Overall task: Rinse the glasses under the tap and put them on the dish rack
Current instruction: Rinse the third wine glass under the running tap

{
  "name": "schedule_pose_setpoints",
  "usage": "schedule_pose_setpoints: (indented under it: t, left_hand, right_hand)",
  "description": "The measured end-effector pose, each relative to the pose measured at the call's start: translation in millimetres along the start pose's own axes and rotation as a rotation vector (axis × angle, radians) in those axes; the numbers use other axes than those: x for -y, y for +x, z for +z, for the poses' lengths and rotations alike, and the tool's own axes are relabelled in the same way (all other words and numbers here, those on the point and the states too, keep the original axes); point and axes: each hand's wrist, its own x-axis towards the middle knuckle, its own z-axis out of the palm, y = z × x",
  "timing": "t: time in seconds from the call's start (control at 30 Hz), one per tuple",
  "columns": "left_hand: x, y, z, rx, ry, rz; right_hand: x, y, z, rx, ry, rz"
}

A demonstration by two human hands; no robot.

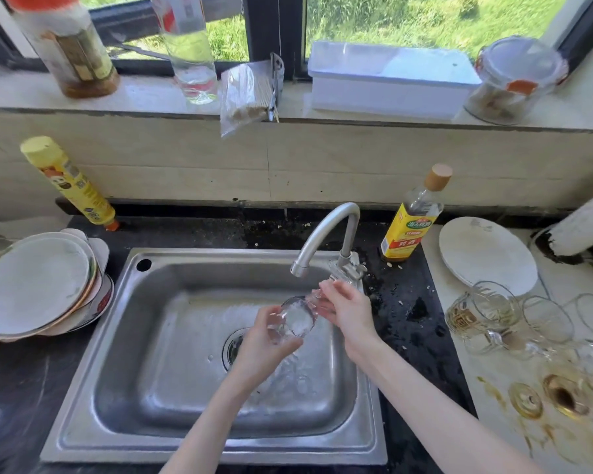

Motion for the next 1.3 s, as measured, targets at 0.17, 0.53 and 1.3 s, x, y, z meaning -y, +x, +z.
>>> schedule_pose_setpoints:
  t: [0.17,0.53,1.3]
  left_hand:
    - [-7,-8,-7,0.011,0.149,0.125]
    - [-26,-28,-43,0.184,0.850,0.499]
    - [-40,-266,95,0.930,1.151,1.588]
  right_hand:
    - [-1,-19,3,-0.009,-0.146,-0.203]
    - [-7,-80,16,-0.198,-0.416,-0.417]
    - [-149,-471,-116,-1.189,-0.261,-0.367]
